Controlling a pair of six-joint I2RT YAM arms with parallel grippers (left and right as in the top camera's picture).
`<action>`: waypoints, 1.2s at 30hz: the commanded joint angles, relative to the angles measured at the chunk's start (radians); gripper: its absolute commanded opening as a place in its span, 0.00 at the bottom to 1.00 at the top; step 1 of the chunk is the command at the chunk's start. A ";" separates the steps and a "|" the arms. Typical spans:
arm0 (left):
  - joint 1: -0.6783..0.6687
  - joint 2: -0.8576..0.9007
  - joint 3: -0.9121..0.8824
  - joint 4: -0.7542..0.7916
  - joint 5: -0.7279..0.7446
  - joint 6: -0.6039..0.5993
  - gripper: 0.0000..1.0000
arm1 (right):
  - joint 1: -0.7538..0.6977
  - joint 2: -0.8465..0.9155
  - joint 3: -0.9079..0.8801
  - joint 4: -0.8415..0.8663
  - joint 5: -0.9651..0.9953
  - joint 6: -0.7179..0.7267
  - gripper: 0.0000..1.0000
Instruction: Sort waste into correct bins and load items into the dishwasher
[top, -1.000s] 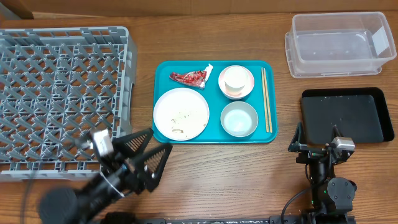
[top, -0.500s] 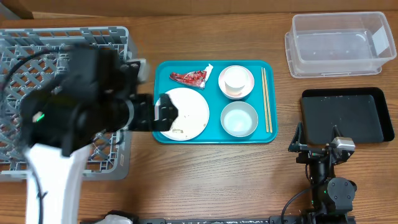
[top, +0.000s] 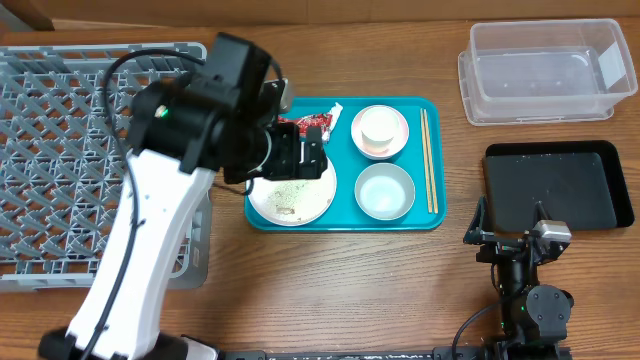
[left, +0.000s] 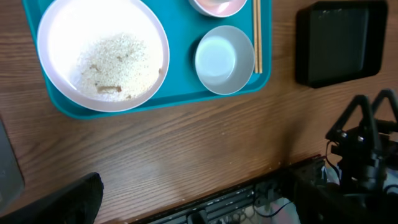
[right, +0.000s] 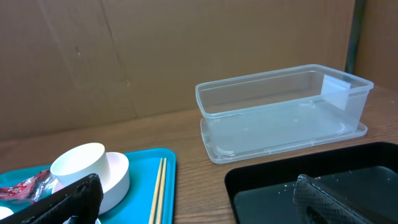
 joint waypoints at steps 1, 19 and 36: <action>-0.047 0.067 0.019 0.002 -0.031 -0.026 1.00 | 0.008 -0.009 -0.010 0.005 0.011 0.005 1.00; -0.244 0.461 0.019 0.127 -0.468 -0.441 0.59 | 0.008 -0.009 -0.010 0.005 0.011 0.005 1.00; -0.220 0.689 0.019 0.253 -0.422 -0.440 0.54 | 0.008 -0.009 -0.010 0.005 0.011 0.005 1.00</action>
